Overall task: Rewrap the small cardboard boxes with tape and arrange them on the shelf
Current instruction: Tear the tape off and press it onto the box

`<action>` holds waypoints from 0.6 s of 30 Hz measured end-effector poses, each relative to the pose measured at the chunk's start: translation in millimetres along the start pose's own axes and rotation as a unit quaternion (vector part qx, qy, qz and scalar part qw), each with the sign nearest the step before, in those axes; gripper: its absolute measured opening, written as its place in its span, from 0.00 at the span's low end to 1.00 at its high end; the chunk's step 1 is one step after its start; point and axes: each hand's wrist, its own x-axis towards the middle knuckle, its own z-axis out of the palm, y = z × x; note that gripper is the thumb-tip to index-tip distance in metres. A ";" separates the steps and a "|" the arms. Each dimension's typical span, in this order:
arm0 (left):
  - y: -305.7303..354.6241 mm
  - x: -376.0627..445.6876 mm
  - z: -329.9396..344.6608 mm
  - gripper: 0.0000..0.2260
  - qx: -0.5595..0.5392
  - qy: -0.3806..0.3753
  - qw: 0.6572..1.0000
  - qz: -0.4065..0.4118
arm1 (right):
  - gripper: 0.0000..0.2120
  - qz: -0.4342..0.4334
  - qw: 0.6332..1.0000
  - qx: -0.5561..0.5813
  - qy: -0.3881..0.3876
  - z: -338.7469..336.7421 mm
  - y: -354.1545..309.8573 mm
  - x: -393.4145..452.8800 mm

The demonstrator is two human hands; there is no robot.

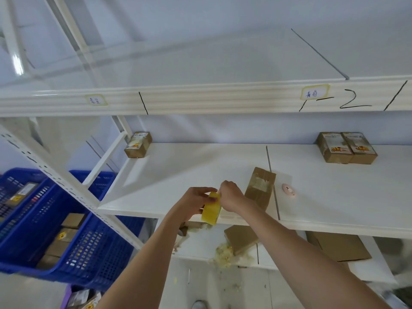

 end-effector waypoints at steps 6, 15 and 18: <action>-7.6 0.4 -21.5 0.15 0.009 -0.010 1.000 -0.015 | 0.11 -0.026 0.998 -0.052 -0.001 6.6 -18.5 0.9; -20.7 2.1 -68.0 0.12 0.021 -0.018 0.998 -0.053 | 0.11 -0.032 0.996 -0.087 -0.007 31.2 -64.3 10.7; -26.4 4.4 -81.0 0.10 0.019 -0.018 0.997 -0.069 | 0.12 -0.024 0.995 -0.101 -0.004 38.9 -75.4 14.5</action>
